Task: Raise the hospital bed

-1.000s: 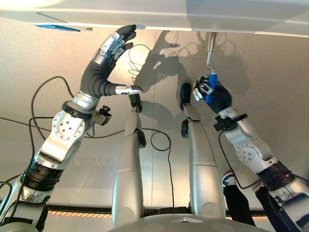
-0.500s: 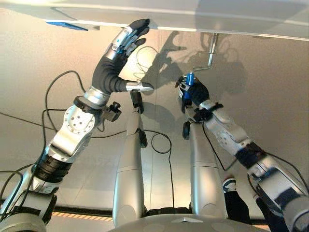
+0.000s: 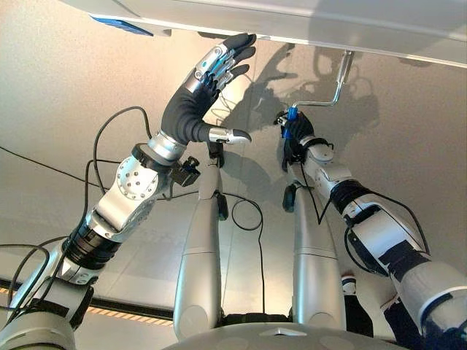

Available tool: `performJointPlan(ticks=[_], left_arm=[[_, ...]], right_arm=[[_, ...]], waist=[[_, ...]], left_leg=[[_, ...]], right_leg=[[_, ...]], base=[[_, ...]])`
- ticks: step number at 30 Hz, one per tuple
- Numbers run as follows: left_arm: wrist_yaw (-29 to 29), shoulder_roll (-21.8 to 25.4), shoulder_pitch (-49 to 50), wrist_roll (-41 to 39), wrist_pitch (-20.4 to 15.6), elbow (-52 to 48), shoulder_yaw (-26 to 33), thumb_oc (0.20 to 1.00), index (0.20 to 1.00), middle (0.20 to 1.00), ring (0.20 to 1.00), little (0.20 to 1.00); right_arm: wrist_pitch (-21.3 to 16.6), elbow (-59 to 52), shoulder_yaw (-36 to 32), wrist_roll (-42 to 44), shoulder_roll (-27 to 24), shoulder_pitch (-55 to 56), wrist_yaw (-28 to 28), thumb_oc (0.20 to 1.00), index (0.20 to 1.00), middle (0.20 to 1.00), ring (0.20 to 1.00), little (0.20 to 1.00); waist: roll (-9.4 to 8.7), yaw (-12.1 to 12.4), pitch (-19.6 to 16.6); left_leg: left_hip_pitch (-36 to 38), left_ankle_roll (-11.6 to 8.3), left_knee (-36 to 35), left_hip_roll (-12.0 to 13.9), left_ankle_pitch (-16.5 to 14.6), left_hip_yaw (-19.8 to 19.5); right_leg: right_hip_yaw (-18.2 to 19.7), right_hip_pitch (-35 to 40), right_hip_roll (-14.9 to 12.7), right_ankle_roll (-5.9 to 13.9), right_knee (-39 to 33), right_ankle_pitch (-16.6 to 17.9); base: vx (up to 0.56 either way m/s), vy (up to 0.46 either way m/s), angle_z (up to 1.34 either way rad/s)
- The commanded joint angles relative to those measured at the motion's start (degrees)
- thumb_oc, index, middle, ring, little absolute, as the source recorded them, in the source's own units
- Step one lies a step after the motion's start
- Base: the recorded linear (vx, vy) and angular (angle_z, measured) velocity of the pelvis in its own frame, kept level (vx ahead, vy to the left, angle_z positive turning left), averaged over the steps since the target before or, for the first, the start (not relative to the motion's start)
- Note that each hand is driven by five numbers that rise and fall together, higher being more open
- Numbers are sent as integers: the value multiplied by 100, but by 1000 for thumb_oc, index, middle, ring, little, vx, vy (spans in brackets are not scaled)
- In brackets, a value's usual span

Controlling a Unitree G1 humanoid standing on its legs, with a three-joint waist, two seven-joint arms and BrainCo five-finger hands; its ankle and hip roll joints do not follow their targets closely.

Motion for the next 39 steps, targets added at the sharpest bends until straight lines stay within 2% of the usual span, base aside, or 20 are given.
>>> performJointPlan(ticks=[1, 7, 10, 16, 27, 29, 30, 31, 32, 33, 34, 35, 37, 39], left_arm=[[-135, -95, -27, -139, -286, -450, 9, 1000, 1000, 1000, 1000, 1000], [-224, -79, -82, -164, -268, -411, -44, 1000, 1000, 1000, 1000, 1000], [-282, -87, -39, -188, -260, -409, -10, 1000, 1000, 1000, 1000, 1000], [-318, 23, 11, -177, -257, -410, 25, 1000, 1000, 1000, 1000, 1000], [-316, 313, 131, -214, -311, -465, 182, 1000, 1000, 1000, 1000, 1000], [-289, 345, 240, -180, -348, -505, 351, 1000, 1000, 1000, 1000, 1000], [-289, 349, 254, -180, -344, -515, 353, 1000, 1000, 1000, 1000, 1000], [-249, 343, 442, -110, -360, -560, 605, 1000, 1000, 1000, 1000, 1000], [-229, 304, 541, -79, -348, -570, 717, 1000, 1000, 1000, 1000, 1000], [-229, 307, 552, -78, -343, -580, 712, 1000, 1000, 1000, 1000, 1000], [-203, 287, 623, -41, -342, -556, 808, 1000, 1000, 1000, 1000, 1000], [-147, 334, 741, 94, -363, -529, 1025, 1000, 1000, 1000, 1000, 1000], [-101, 373, 889, 193, -366, -579, 1233, 1000, 1000, 1000, 1000, 1000], [-111, 360, 918, 201, -366, -580, 1311, 1000, 1000, 1000, 1000, 1000]], right_arm=[[137, 325, 218, -431, -547, -251, 116, 200, 200, 200, 200, 200], [207, 756, -42, -533, -980, -140, 109, 200, 200, 200, 200, 200], [182, 973, -491, -290, -1364, 91, -3, 200, 200, 200, 200, 200], [44, 1055, -1244, 330, -1850, 607, -176, 200, 200, 200, 200, 200], [-119, 1008, -1744, 541, -2447, 1293, -282, 200, 200, 200, 200, 200], [-374, 430, -1852, 681, -2446, 1597, -336, 200, 200, 200, 200, 200], [-371, 400, -1863, 674, -2437, 1626, -353, 200, 200, 200, 200, 200], [-662, -700, -1998, 775, -2335, 2102, -433, 200, 200, 200, 200, 200], [-825, -1293, -2149, 810, -2267, 2412, -484, 200, 200, 200, 200, 200], [-816, -1346, -2172, 791, -2256, 2461, -510, 200, 200, 200, 200, 200], [-974, -1876, -2304, 798, -2200, 2685, -521, 200, 200, 200, 200, 200], [-1265, -3036, -2640, 672, -2070, 3232, -596, 200, 200, 200, 200, 200], [-1449, -4334, -2963, 440, -1910, 3762, -628, 200, 200, 200, 200, 200], [-1541, -4492, -3130, 487, -1891, 3880, -577, 200, 200, 200, 200, 200]], waist=[[326, -28, -97], [403, -35, -97], [444, -57, -97], [430, -155, -97], [377, -291, -97], [319, -355, -97], [312, -355, -97], [231, -451, -97], [184, -501, -97], [179, -496, -97], [149, -544, -97], [85, -634, -97], [14, -703, -97], [-14, -731, -97]], left_leg=[[-28, 18, 890, -151, -893, 130], [-48, 29, 890, -158, -914, 143], [-70, 46, 928, -149, -939, 161], [-78, 64, 968, -152, -992, 196], [-35, 66, 972, -144, -1021, 228], [-25, 60, 968, -129, -1018, 242], [-16, 60, 965, -130, -1017, 245], [-47, 52, 963, -112, -1007, 258], [-43, 51, 960, -111, -1006, 258], [-32, 51, 960, -113, -1005, 259], [-39, 51, 958, -110, -1004, 261], [-40, 47, 942, -103, -998, 263], [-17, 48, 928, -106, -997, 277], [-11, 51, 922, -110, -1003, 268]], right_leg=[[-39, 386, -32, 621, -1087, 713], [-10, 319, -23, 625, -1052, 675], [34, 240, -13, 620, -976, 641], [73, 207, 11, 621, -952, 604], [129, 211, 36, 617, -924, 585], [132, 205, 53, 617, -927, 587], [135, 211, 52, 617, -926, 586], [143, 188, 74, 618, -937, 601], [155, 187, 82, 619, -933, 601], [157, 196, 80, 620, -929, 598], [162, 190, 86, 621, -939, 603], [167, 181, 89, 631, -942, 606], [171, 200, 93, 640, -954, 606], [174, 211, 94, 645, -957, 604]], base=[[0, 0, 0], [3, 1, 1], [9, 5, 4], [3, 3, 1], [0, 0, 0], [0, 0, 0], [0, 0, 0], [0, 0, 0], [0, 0, 0], [0, 0, 0], [0, 0, 0], [4, -26, -4], [-1, -17, -5], [-3, -6, -5]])
